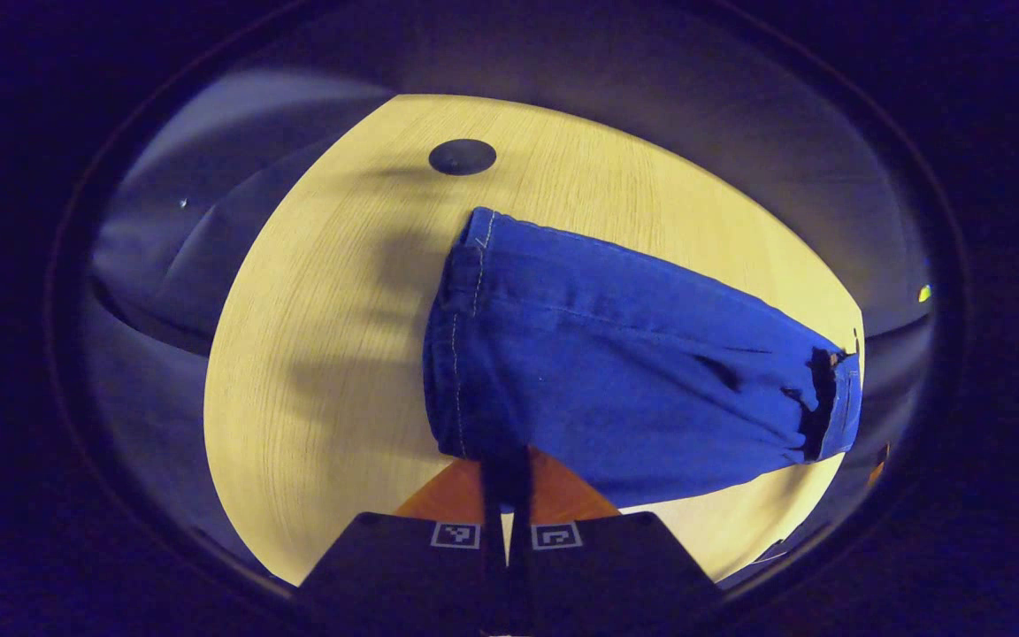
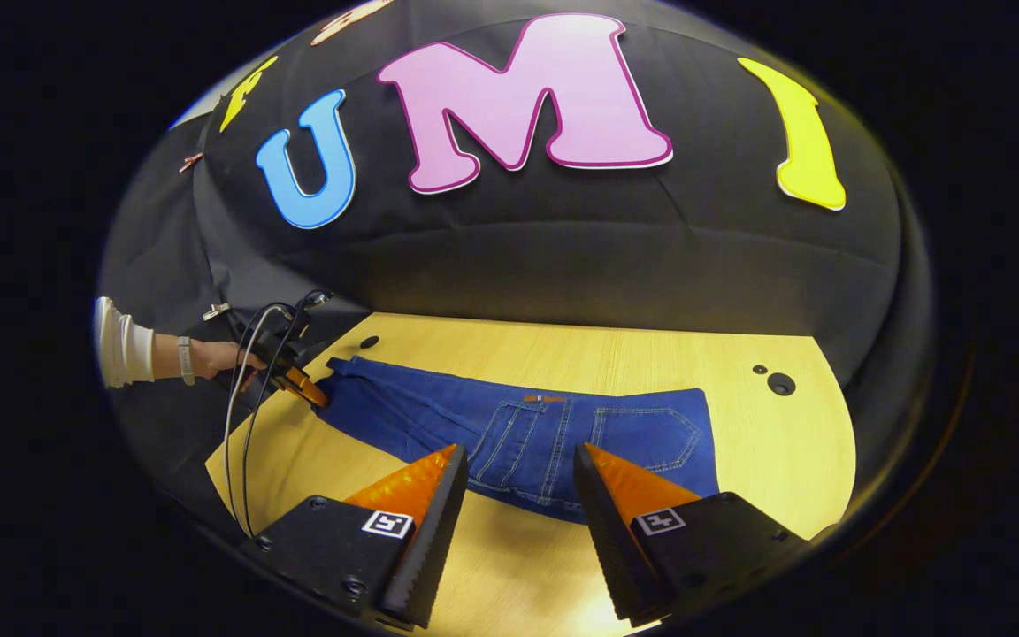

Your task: Grasp the waist and the cuffs of the jeans and fold them to make the two legs overlap; first hold the waist and fold one-third of the jeans toward the cuffs, then hold the cuffs and fold the remaining one-third in the same direction to finish folding.

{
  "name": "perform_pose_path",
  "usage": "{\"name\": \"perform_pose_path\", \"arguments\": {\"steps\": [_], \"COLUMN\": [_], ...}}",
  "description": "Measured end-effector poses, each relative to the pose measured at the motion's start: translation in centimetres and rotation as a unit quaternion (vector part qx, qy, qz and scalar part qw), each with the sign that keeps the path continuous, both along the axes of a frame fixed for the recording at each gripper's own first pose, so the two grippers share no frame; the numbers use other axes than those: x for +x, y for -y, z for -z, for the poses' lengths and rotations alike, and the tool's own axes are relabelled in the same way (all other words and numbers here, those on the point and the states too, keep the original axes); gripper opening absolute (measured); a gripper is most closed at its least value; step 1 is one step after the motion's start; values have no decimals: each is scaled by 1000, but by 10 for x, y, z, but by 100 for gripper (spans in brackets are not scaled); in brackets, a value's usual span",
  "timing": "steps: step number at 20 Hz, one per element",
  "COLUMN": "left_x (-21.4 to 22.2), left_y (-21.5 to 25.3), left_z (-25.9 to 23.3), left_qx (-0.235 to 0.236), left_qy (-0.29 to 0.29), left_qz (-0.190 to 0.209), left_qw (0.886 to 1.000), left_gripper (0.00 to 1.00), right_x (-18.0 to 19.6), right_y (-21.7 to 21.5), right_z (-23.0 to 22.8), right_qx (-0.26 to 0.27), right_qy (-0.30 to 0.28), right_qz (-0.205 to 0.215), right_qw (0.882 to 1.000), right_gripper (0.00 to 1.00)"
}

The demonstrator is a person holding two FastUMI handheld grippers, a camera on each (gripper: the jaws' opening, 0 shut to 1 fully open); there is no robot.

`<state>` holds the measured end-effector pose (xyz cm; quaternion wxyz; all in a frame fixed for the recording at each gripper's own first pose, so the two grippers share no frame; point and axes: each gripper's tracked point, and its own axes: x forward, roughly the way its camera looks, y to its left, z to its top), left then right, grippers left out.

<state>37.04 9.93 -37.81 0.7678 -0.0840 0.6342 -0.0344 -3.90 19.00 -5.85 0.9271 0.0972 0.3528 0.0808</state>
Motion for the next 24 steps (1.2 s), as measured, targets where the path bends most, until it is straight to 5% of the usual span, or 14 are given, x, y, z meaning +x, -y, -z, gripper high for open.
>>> {"name": "perform_pose_path", "arguments": {"steps": [5, 11, 15, 19, 22, 24], "left_x": [19, 12, -12, -27, -42, -65], "left_y": [64, 210, 356, 455, 487, 498], "left_z": [-95, -209, -241, -189, -93, -49], "left_qx": [-80, -197, -277, -273, -186, -139], "left_qy": [102, 176, 175, 140, 84, 52], "left_qz": [49, 132, 168, 217, 247, 269], "left_qw": [990, 956, 930, 927, 947, 952], "left_gripper": [6, 6, 6, 6, 6, 7], "right_x": [-2, -11, -25, -48, -69, -83], "right_y": [16, 34, 61, 101, 128, 140], "right_z": [-9, -23, -27, -32, -30, -34], "right_qx": [2, 3, 4, -3, -9, -12], "right_qy": [8, 23, 26, 23, 18, 20], "right_qz": [18, 33, 59, 96, 124, 138], "right_qw": [1000, 999, 998, 995, 992, 990], "right_gripper": [76, 76, 75, 76, 75, 76]}}
